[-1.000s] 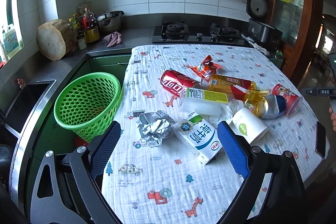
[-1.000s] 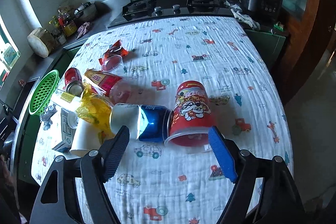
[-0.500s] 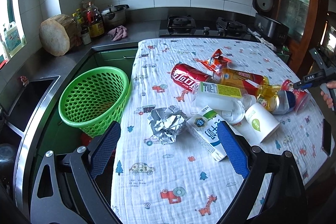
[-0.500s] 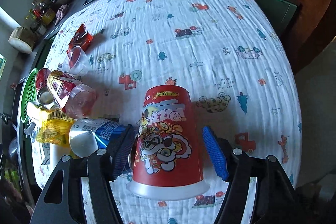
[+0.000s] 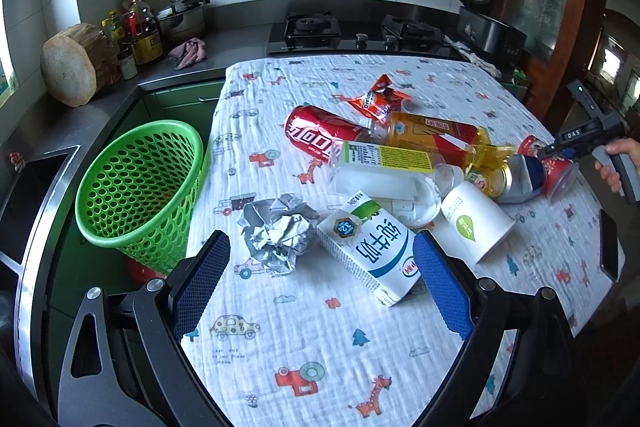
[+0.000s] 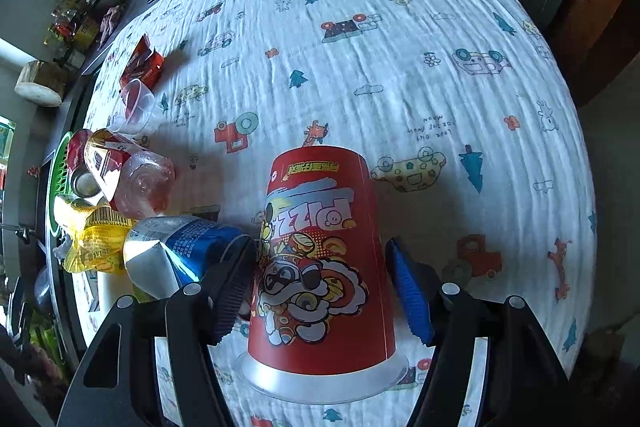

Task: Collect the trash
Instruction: 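Grasp the red paper cup with the right tool while the left tool grasps the crumpled foil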

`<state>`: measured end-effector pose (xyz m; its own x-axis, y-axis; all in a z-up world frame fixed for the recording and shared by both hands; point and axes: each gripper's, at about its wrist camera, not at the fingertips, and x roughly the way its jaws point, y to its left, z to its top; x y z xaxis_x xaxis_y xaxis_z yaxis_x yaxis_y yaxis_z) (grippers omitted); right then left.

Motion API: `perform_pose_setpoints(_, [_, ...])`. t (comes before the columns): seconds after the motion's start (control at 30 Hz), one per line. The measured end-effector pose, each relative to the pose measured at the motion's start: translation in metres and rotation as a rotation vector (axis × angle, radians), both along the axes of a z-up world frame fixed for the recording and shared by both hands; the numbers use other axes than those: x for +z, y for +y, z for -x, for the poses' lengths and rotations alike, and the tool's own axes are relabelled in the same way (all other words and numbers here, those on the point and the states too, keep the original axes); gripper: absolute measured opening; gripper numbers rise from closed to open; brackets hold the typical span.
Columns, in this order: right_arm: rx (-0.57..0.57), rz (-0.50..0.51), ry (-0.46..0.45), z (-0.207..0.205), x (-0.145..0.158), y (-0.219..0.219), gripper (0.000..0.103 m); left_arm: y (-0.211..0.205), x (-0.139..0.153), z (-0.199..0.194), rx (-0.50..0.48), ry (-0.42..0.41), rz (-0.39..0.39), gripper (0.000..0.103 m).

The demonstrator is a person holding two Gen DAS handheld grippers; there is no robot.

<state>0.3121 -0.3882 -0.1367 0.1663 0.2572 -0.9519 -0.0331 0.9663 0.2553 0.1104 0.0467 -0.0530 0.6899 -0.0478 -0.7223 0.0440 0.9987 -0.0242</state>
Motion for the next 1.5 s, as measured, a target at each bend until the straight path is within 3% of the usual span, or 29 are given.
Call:
perform_pose_setpoints(0.2, [-0.016, 0.020, -0.002, 0.013, 0.001, -0.014, 0.064, 0.005, -0.015, -0.010, 0.015, 0.037, -0.006, 0.091])
perform_pose_setpoints(0.43, [-0.029, -0.012, 0.006, 0.021, -0.009, -0.016, 0.066, 0.038, -0.033, -0.046, 0.069, 0.097, 0.046, 0.091])
perform_pose_setpoints(0.53, [-0.034, -0.023, 0.005, 0.021, -0.011, -0.015, 0.067, 0.046, -0.047, -0.062, 0.064, 0.134, 0.041, 0.090])
perform_pose_setpoints(0.67, [-0.039, -0.016, -0.008, 0.023, -0.010, -0.013, 0.066, 0.059, -0.064, -0.081, 0.061, 0.187, 0.101, 0.082])
perform_pose_setpoints(0.83, [-0.073, -0.005, -0.024, 0.029, -0.008, -0.016, 0.066, 0.059, -0.082, -0.096, 0.015, 0.233, 0.124, 0.080])
perform_pose_setpoints(1.07, [-0.101, -0.049, -0.073, 0.045, 0.013, -0.017, 0.066, 0.062, -0.097, -0.105, -0.028, 0.270, 0.187, 0.056])
perform_pose_setpoints(1.3, [-0.052, -0.095, -0.148, 0.060, 0.047, 0.013, 0.066, 0.066, -0.101, -0.099, -0.039, 0.253, 0.215, 0.031])
perform_pose_setpoints(1.5, [0.027, -0.135, -0.212, 0.064, 0.076, 0.057, 0.066, 0.069, -0.087, -0.088, -0.045, 0.219, 0.200, 0.028])
